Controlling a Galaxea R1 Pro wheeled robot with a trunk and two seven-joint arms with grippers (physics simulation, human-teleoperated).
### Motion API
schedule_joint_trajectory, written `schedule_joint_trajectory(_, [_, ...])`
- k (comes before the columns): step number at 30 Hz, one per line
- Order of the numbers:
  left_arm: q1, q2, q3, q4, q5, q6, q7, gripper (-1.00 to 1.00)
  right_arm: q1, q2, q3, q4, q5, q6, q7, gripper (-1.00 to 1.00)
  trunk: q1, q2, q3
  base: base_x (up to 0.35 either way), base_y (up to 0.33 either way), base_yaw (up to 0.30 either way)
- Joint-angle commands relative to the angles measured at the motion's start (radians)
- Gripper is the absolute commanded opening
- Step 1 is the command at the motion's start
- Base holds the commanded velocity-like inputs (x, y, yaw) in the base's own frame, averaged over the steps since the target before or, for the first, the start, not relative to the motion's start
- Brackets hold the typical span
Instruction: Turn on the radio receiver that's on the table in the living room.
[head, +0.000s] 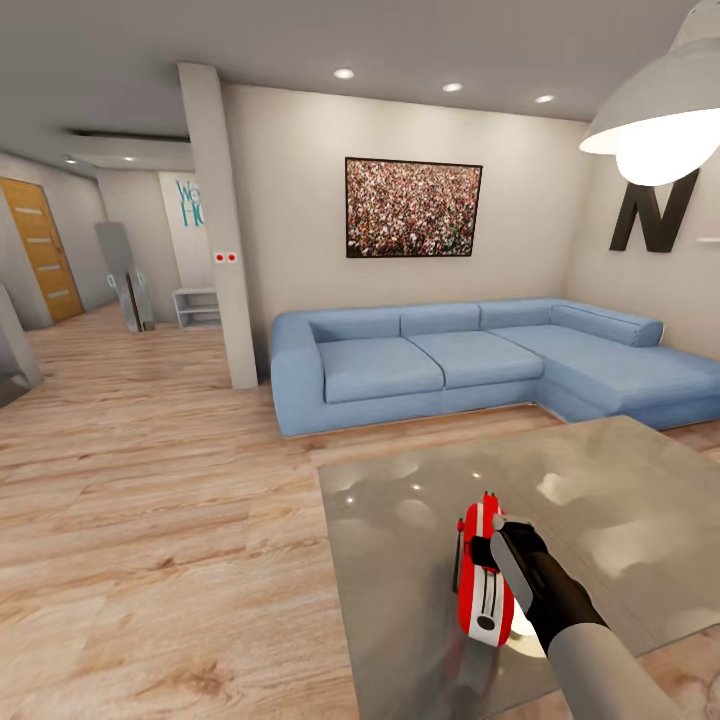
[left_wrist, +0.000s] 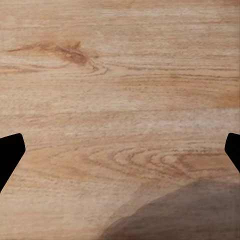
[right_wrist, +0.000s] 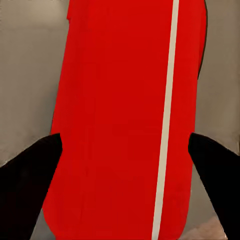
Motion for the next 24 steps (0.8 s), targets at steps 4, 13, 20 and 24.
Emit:
schedule_joint_trajectory(4, [0.0, 0.0, 0.0, 0.0, 0.0, 0.0, 0.0, 1.0, 0.0, 0.0, 0.001, 0.0, 0.0, 0.0, 0.0, -1.0, 0.0, 0.0, 0.0, 0.0, 0.0, 0.0])
schedule_joint_trajectory(13, [0.0, 0.0, 0.0, 0.0, 0.0, 0.0, 0.001, 1.0, 0.0, 0.0, 0.001, 0.001, 0.001, -0.001, 0.0, -1.0, 0.0, 0.0, 0.0, 0.0, 0.0, 0.0])
schedule_joint_trajectory(20, [0.0, 0.011, 0.001, 0.0, -0.002, -0.004, 0.006, 1.0, 0.0, 0.0, 0.0, 0.002, 0.006, -0.002, -0.001, -1.0, 0.0, 0.0, 0.0, 0.0, 0.0, 0.0])
schedule_joint_trajectory(24, [0.0, 0.013, 0.001, 0.0, -0.003, -0.003, 0.006, 1.0, 0.0, 0.0, -0.001, 0.002, 0.007, -0.002, -0.002, -1.0, 0.0, 0.0, 0.0, 0.0, 0.0, 0.0])
